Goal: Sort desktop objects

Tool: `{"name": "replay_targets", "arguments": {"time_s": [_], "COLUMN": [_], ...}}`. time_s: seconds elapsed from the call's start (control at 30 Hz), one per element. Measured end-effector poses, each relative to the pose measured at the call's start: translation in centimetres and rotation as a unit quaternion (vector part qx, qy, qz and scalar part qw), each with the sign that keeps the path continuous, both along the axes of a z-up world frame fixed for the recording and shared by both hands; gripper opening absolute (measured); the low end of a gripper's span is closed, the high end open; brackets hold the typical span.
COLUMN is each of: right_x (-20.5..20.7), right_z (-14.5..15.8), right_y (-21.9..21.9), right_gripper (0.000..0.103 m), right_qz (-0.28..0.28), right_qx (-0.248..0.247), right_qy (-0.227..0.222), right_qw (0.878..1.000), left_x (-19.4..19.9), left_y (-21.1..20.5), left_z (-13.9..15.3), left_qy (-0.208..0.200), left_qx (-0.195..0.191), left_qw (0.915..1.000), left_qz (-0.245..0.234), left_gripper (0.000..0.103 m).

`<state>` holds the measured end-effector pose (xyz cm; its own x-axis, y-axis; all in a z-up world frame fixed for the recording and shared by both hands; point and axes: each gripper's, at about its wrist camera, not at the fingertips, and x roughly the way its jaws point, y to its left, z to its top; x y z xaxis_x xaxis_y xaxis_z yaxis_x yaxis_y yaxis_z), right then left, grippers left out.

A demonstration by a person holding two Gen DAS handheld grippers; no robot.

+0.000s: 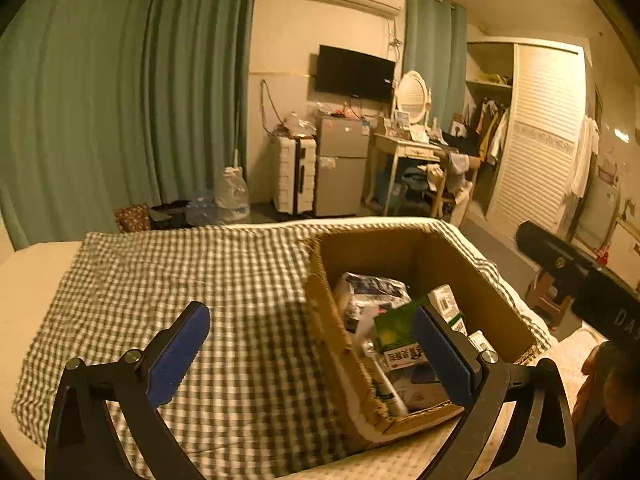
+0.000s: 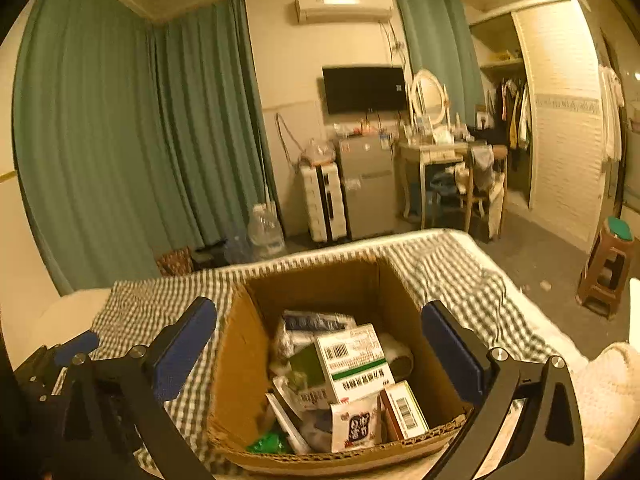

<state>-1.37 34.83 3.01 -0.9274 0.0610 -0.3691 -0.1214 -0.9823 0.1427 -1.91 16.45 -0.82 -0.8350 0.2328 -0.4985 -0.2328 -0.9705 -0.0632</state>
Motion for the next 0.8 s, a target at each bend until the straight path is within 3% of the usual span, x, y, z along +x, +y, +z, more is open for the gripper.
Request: {"name": "replay_targets", "arguments": {"time_s": [0.27,0.57,0.8], "right_x": [1.8,2.5,2.5], "right_z": [3.0,4.2,3.0], "right_y": [-2.4,-9.8,-15.4], "right_gripper": [0.103,0.103,0.103], "right_qz": [0.037,0.083,0.109], "right_qx": [-0.027,-0.003,0.024], "right_qy": [0.051,0.047,0.020], "right_qw": [0.998,0.995,0.994], "left_x": [2.3,4.9,4.6], "left_y": [-4.5,-11.3,-16.7], "left_z": [3.6,6.3,6.5], "left_qy": [0.030,0.064,0.060], "left_qx": [-0.009,-0.038,-0.039], "left_qw": [0.9990,0.9942,0.9913], "left_qz": [0.031,0.077,0.110], "left_gripper": [0.103,0.103,0.103]}}
